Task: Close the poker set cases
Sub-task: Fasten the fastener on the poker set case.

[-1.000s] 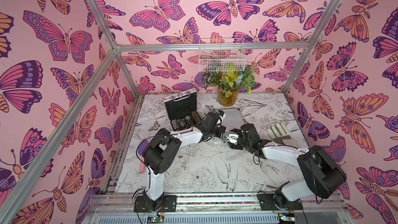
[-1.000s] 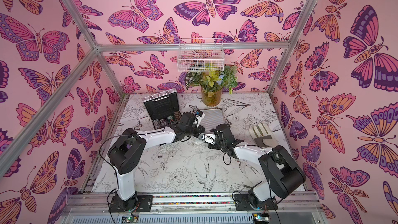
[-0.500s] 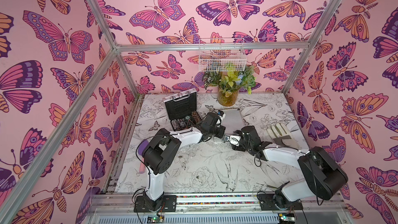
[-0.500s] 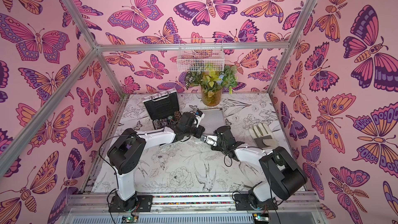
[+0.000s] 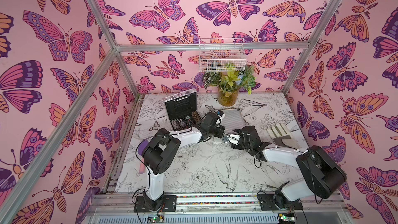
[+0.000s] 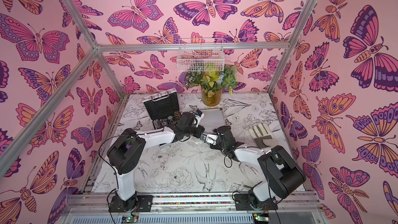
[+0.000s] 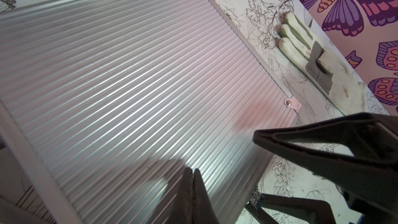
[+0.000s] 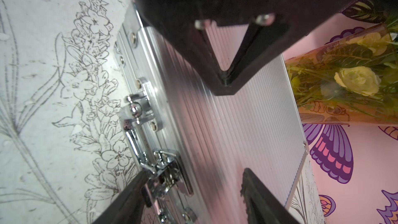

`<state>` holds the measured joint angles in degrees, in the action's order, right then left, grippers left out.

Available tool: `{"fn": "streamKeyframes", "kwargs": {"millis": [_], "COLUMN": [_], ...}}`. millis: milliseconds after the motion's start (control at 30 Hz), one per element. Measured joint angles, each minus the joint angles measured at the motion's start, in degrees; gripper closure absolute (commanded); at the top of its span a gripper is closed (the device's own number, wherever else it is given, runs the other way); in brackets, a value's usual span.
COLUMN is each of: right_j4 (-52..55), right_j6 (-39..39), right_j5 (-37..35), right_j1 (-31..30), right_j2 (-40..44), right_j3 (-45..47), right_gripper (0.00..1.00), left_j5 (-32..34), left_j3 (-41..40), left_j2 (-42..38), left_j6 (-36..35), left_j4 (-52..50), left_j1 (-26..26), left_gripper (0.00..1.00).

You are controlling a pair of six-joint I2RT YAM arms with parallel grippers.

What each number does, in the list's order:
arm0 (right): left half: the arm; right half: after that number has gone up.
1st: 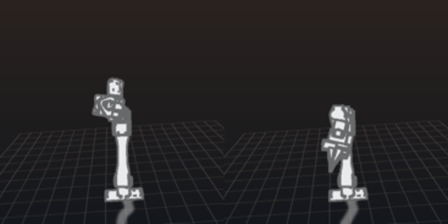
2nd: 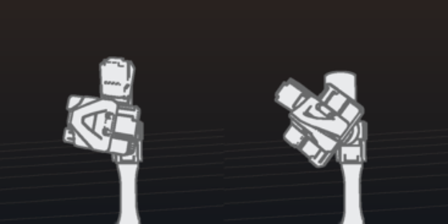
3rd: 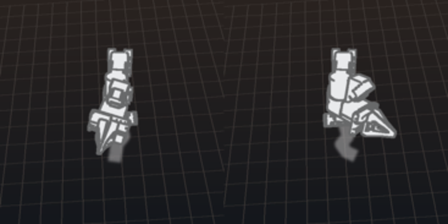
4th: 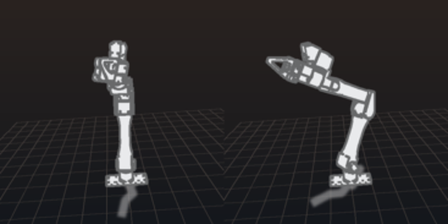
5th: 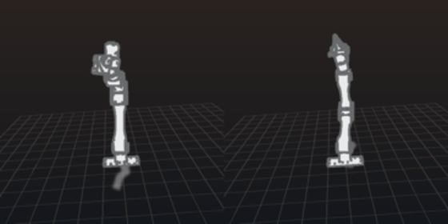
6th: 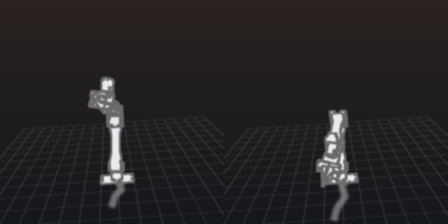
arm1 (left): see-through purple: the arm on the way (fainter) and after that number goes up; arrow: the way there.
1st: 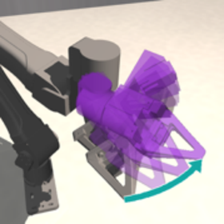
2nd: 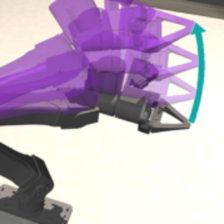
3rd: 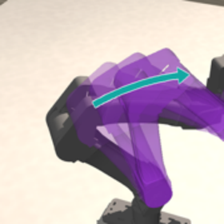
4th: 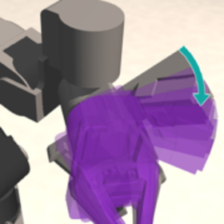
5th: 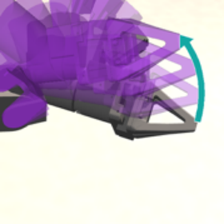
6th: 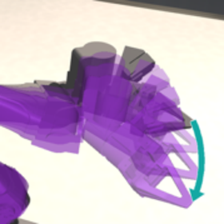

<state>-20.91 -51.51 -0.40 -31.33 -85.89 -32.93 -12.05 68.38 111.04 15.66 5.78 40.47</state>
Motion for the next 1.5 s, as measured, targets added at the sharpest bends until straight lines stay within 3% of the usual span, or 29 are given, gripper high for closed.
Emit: {"fn": "streamKeyframes", "kwargs": {"millis": [667, 1167, 1500], "right_j4": [-7.15, -1.16, 5.66], "right_j6": [-2.54, -4.33, -6.45], "right_j5": [-4.13, -4.59, -1.81], "right_j1": [-0.74, -0.74, 0.61], "right_j2": [-5.66, -5.16, -5.01], "right_j3": [-0.02, -2.97, -6.6], "right_gripper": [0.33, 0.51, 0.77], "left_j5": [1.62, 2.01, 2.36], "left_j3": [-0.33, -0.39, -0.66], "left_j2": [-0.28, -0.35, -0.37], "left_j6": [-0.24, -0.37, -0.37], "left_j4": [0.0, 0.0, 0.35], "left_j1": [-1.14, -1.49, -1.6], "left_gripper": [1.0, 1.0, 1.0]}}
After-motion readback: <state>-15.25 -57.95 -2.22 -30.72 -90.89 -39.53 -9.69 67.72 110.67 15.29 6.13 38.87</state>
